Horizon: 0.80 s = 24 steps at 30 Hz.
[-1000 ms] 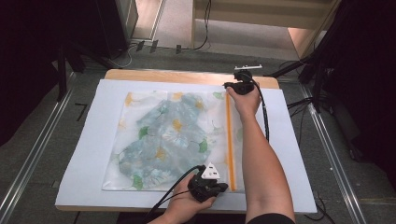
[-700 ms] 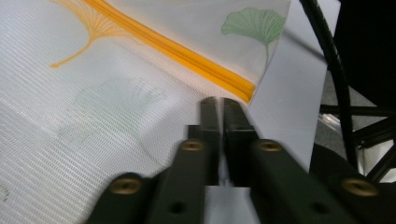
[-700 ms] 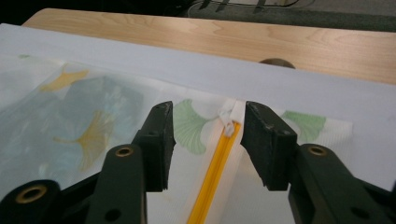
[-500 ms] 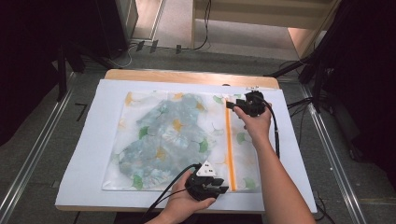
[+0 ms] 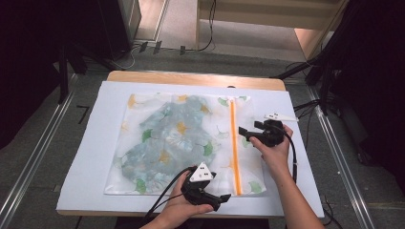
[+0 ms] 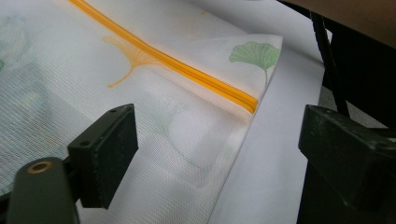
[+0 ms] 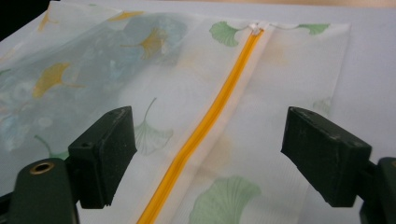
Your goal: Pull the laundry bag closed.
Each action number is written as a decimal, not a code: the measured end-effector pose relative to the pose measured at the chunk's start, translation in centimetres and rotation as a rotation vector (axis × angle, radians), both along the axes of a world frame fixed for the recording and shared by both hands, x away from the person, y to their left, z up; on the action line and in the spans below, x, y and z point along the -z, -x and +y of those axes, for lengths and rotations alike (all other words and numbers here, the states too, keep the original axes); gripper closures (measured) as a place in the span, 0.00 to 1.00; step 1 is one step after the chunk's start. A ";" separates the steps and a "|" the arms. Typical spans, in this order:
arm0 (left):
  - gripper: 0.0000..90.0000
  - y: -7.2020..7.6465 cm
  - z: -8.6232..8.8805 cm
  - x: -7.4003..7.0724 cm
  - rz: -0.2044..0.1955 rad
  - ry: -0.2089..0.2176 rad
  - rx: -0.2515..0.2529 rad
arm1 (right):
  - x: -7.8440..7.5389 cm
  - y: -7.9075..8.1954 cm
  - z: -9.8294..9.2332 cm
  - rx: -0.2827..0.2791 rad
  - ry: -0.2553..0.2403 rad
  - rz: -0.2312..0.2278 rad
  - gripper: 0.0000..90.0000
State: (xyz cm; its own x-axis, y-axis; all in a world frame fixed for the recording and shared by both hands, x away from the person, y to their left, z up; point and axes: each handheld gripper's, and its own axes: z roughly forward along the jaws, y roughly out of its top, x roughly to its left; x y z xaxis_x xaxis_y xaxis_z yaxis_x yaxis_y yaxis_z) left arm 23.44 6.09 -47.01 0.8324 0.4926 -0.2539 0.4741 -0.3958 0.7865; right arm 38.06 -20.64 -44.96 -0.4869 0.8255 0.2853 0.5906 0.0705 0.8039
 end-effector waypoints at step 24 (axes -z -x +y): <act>0.10 -3.3 11.5 -2.1 -0.106 0.005 -0.232 | 2.1 8.4 -3.1 -0.019 0.043 -0.011 0.07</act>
